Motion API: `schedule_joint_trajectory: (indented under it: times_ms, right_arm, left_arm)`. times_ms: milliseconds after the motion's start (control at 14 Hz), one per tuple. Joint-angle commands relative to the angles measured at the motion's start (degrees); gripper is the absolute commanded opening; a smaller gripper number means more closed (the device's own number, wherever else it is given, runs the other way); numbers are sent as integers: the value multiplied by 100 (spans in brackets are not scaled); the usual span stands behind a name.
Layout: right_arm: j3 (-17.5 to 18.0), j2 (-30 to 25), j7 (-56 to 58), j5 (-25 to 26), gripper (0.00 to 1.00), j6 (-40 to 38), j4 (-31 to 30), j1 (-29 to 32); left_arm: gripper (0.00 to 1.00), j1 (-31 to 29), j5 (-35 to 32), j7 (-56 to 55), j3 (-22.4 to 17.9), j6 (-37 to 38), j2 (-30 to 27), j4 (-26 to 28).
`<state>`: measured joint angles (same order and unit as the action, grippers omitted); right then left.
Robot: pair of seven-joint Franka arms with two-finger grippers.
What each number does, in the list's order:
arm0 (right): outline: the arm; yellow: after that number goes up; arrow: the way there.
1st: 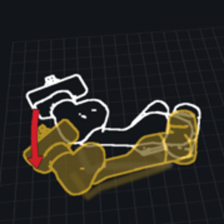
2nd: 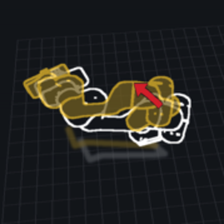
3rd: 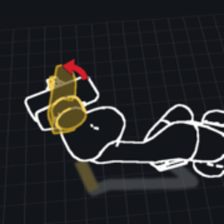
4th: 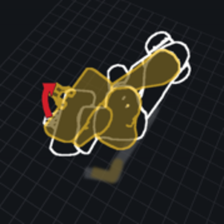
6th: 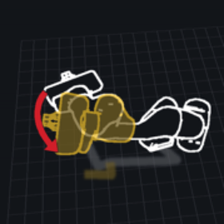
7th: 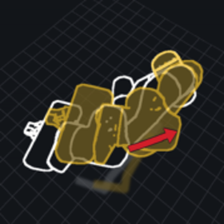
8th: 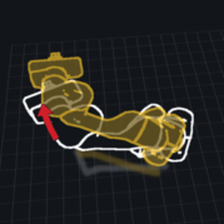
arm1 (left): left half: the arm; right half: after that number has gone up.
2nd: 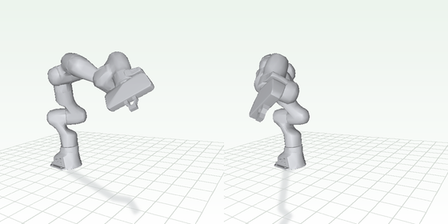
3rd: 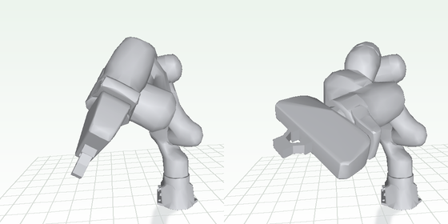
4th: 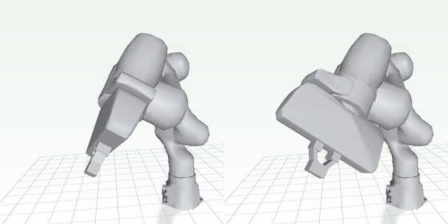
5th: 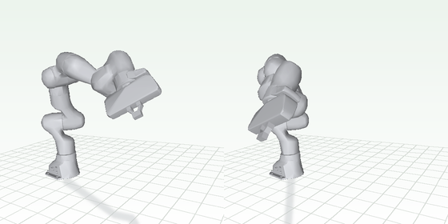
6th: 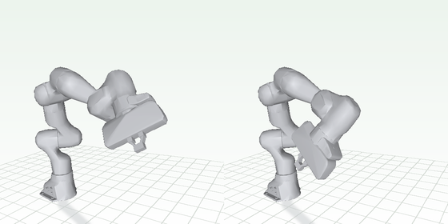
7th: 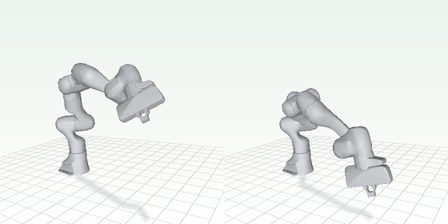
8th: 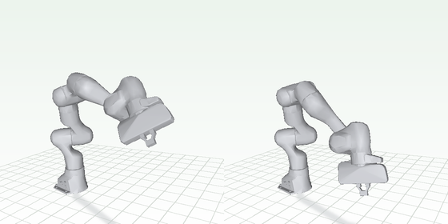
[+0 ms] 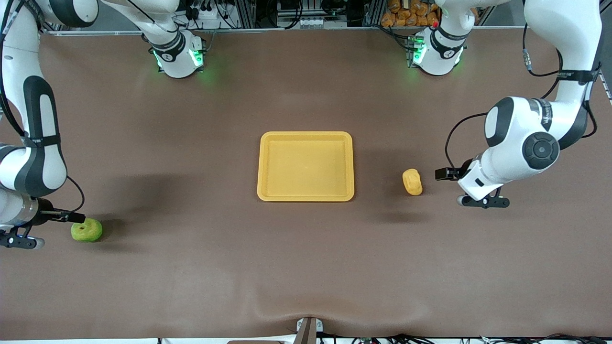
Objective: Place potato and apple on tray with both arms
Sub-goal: 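Reach the left gripper to the potato while the right gripper reaches the apple, then lower and close the left gripper on the potato while the right grips the apple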
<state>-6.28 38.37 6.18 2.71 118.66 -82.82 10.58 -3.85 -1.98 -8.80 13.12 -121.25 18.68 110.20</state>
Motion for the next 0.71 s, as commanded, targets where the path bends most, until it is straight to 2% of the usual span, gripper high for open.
schedule_joint_trajectory:
  times_ms: [0,214,643]
  right_arm:
    - [109,285,120,10,100,130,310,119]
    - [118,426,120,-33,100,297,310,119]
    - [135,672,146,-139,100,509,310,119]
  left_arm:
    - [100,121,75,-350,7,-433,66,212]
    - [100,262,75,-710,7,-908,171,449]
    - [100,588,84,-1414,7,-1243,452,476]
